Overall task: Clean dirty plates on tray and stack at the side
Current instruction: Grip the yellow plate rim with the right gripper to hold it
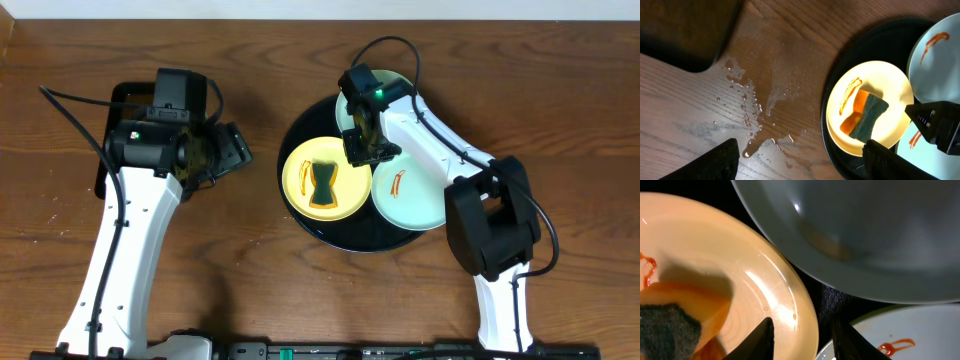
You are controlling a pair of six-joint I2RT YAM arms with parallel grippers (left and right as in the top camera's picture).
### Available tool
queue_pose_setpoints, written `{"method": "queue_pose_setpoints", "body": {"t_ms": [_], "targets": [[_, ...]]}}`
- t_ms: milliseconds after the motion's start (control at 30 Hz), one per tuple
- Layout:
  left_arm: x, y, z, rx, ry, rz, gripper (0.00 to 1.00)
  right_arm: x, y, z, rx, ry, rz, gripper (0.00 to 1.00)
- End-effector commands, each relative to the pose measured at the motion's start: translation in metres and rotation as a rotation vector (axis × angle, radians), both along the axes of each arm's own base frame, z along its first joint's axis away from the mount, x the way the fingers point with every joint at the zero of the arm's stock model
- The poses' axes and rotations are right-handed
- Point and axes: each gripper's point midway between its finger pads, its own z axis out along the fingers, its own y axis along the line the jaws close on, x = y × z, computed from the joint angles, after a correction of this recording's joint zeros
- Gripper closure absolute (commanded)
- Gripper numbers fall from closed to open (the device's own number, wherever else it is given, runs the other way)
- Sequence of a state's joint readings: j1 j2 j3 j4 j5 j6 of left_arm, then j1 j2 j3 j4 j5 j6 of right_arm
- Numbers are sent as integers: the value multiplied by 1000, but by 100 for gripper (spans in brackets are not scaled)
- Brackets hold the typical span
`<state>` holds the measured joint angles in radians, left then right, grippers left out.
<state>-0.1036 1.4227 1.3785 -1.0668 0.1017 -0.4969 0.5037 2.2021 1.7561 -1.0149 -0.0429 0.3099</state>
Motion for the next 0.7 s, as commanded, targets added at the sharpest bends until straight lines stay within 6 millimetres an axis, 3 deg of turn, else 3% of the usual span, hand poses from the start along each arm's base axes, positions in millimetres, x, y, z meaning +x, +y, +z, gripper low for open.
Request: {"method": "queue_pose_setpoints", "body": {"t_ms": [0,267,500,667], "targets": [[-1,2,-6,13,17,-3,20,-7,-3,-12,-27,16,-1,68],[-1,2,-6,13,17,-3,20,-7,-3,-21,-21,6,-2,71],[-1,2,-6,13,17,-3,20,-3,-1,-21,-11,-12,-2,88],[-1,2,-6,13,17,-3,20,-4,-1,-26,-9,-15,-1,88]]}}
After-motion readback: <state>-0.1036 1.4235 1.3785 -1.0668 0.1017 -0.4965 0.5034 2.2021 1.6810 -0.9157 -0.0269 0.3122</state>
